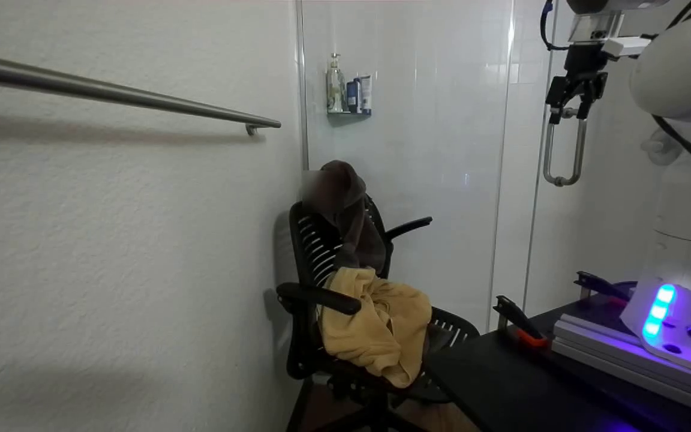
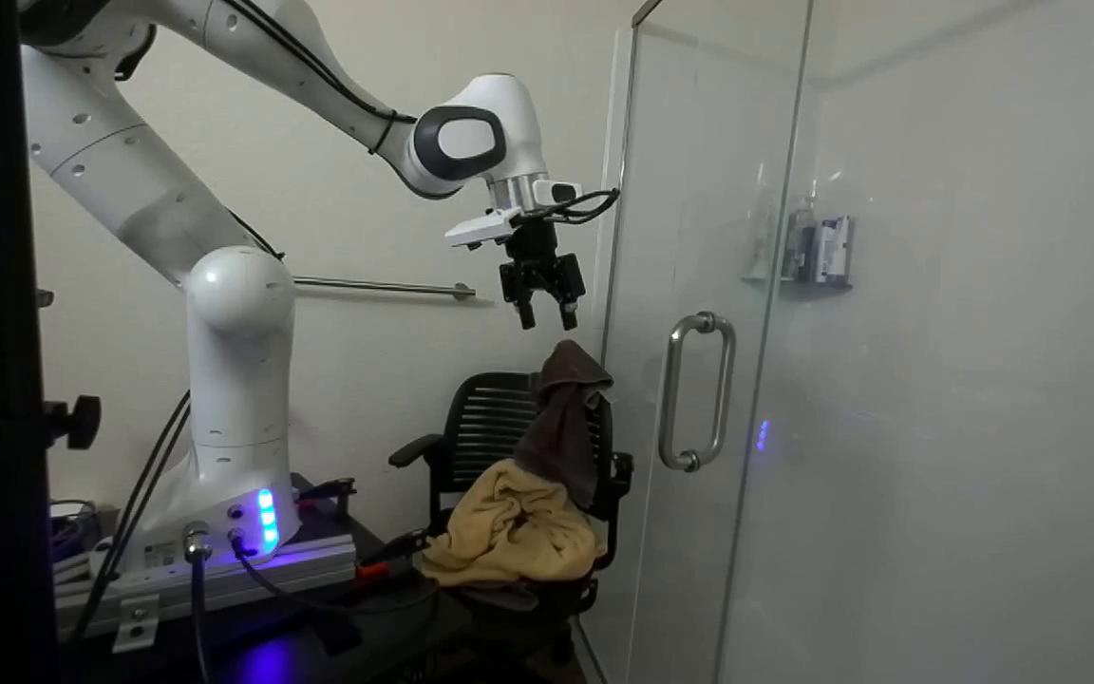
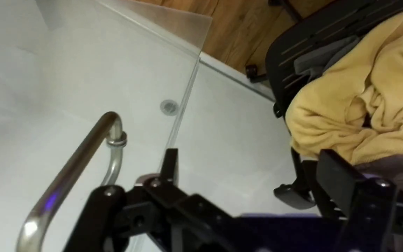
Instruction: Push to close the door
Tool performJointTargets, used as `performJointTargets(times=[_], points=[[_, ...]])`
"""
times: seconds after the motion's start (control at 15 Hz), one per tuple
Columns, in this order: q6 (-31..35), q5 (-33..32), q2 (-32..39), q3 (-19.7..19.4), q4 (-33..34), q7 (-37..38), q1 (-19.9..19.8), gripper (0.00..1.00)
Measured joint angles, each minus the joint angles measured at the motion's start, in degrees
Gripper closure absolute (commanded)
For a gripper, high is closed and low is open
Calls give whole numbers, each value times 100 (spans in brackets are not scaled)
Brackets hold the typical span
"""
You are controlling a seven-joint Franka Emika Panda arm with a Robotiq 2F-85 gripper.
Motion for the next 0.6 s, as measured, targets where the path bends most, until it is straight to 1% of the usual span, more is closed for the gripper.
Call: performJointTargets(times=[0.4,0.47,0.6], points=[[1363,-152,-182,-63,4,544,-821,0],[1413,-147,-213,-64,3,555,-900,0],[1409,-146,-308,-64,-14,555,-927,0]])
